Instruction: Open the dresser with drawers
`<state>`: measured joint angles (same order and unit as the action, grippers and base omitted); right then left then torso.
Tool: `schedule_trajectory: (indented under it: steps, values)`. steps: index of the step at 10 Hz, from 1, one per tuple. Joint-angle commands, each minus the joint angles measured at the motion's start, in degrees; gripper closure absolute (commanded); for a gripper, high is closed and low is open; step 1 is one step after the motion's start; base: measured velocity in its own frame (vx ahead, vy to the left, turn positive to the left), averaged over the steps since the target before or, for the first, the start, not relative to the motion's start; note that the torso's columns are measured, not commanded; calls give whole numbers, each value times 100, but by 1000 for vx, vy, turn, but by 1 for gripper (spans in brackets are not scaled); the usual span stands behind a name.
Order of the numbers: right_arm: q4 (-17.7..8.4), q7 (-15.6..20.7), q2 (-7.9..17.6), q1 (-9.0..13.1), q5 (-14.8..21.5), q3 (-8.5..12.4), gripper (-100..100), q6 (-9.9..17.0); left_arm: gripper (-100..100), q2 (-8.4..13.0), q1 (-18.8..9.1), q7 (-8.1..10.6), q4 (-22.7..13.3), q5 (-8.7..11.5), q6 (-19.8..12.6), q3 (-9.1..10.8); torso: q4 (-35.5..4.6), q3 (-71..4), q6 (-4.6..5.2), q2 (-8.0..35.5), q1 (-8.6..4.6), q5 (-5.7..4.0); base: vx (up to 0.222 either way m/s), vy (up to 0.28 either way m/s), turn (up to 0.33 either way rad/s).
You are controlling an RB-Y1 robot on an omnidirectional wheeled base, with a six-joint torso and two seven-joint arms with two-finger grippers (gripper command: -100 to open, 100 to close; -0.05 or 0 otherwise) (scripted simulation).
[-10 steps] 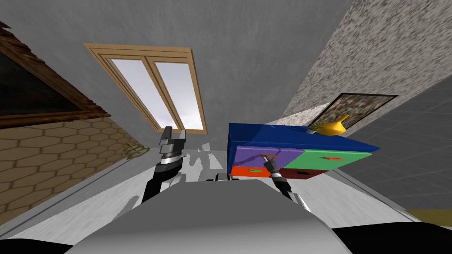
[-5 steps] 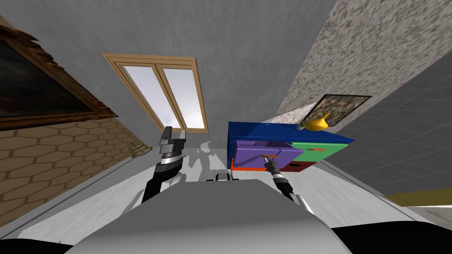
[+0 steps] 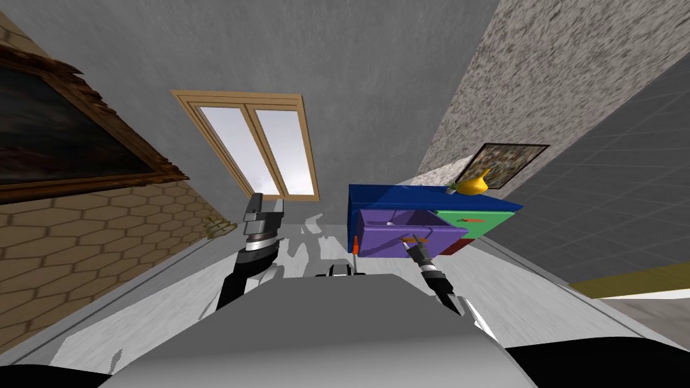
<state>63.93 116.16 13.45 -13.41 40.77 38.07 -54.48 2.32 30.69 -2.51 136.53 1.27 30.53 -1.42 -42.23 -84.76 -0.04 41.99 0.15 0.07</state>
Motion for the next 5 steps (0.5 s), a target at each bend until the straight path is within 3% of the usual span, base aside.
schedule_trajectory:
  steps: [1,5]
  values:
    - [119,-280,242,20,-18,-13,-100,187,0,0,0,0,0,0,0,0,-6,11,0,16,-3,0,-22,70,14]
    - [291,-786,737,78,-47,-35,-100,533,0,0,0,0,0,0,0,0,-10,21,1,33,-17,-5,-37,80,18]
